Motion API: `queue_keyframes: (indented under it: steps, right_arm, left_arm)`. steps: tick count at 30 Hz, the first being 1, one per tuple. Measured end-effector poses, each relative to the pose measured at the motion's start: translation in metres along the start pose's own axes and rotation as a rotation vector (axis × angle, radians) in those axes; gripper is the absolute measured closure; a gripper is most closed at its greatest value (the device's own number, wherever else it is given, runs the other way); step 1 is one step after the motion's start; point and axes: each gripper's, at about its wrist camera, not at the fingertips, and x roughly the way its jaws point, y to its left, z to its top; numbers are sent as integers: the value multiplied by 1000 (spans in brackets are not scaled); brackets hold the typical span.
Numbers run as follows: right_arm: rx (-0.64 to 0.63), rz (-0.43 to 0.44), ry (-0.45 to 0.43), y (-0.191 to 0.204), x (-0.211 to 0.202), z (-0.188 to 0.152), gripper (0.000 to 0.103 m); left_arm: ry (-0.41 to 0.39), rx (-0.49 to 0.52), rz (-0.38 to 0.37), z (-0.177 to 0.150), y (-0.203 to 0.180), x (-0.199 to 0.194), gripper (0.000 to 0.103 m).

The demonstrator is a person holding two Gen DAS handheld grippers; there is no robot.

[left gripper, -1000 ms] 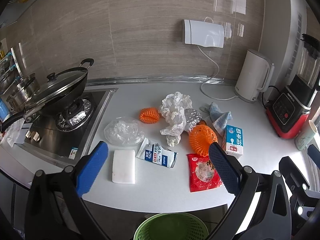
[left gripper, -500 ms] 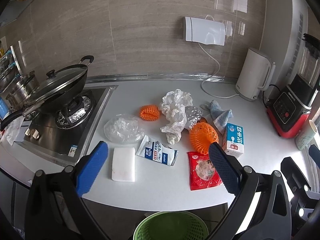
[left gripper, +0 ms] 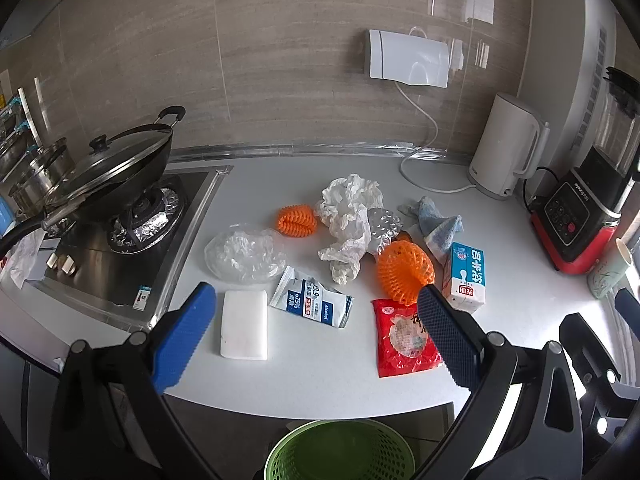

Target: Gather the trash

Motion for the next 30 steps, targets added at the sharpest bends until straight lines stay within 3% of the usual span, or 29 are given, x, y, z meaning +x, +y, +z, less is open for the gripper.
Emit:
queue_keyframes:
  steps: [30]
  right_arm:
    - [0,5,12,4,3,-3,2]
  left_arm:
    - [27,-12,-9,-2,4,7,6]
